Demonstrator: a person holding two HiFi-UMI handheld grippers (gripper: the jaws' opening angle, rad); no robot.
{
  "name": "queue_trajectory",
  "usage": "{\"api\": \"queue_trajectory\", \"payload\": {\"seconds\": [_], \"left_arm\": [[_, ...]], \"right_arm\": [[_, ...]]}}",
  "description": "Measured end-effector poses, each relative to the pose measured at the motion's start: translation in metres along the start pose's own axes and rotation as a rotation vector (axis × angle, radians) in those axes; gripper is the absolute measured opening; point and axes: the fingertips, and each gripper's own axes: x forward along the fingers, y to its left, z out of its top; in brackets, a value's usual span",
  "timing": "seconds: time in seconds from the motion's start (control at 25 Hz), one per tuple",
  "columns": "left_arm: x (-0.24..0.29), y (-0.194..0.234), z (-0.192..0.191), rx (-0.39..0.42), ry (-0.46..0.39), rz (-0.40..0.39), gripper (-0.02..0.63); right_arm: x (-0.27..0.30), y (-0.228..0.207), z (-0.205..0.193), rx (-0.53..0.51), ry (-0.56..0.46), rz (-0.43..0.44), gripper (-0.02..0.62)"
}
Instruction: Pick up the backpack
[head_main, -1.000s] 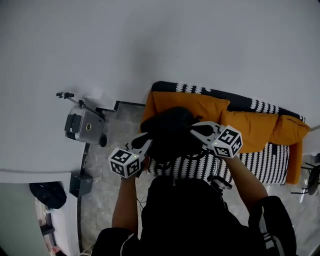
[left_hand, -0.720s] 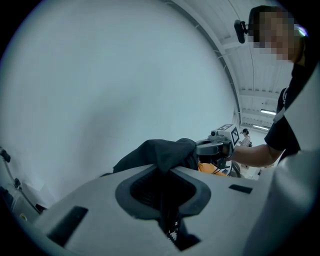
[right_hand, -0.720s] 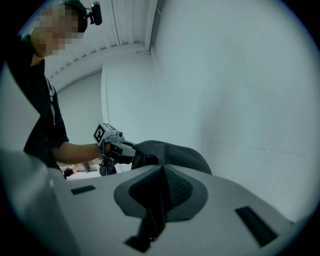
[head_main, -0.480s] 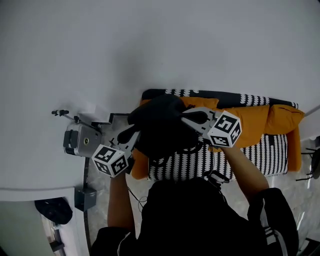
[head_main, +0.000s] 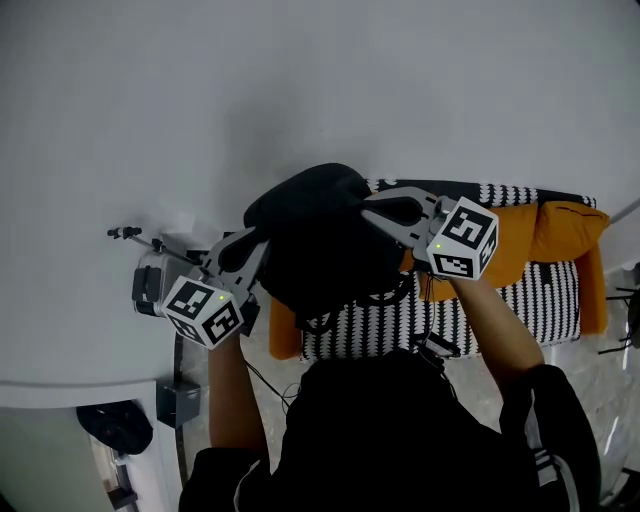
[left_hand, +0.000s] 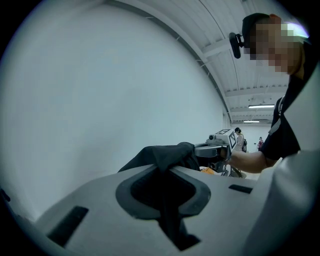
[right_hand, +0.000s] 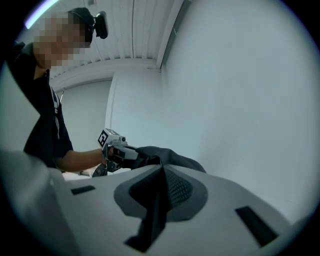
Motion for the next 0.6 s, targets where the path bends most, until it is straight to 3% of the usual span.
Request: {"api": "queue_trajectory", "payload": {"seconds": [0.6], "left_arm": [[-0.021, -0.008, 0.084, 0.110, -0.121, -0.029, 0.041]], "right_arm": [[-0.011, 0.017, 0.086, -0.136, -0.131, -0.002, 0.034]]}}
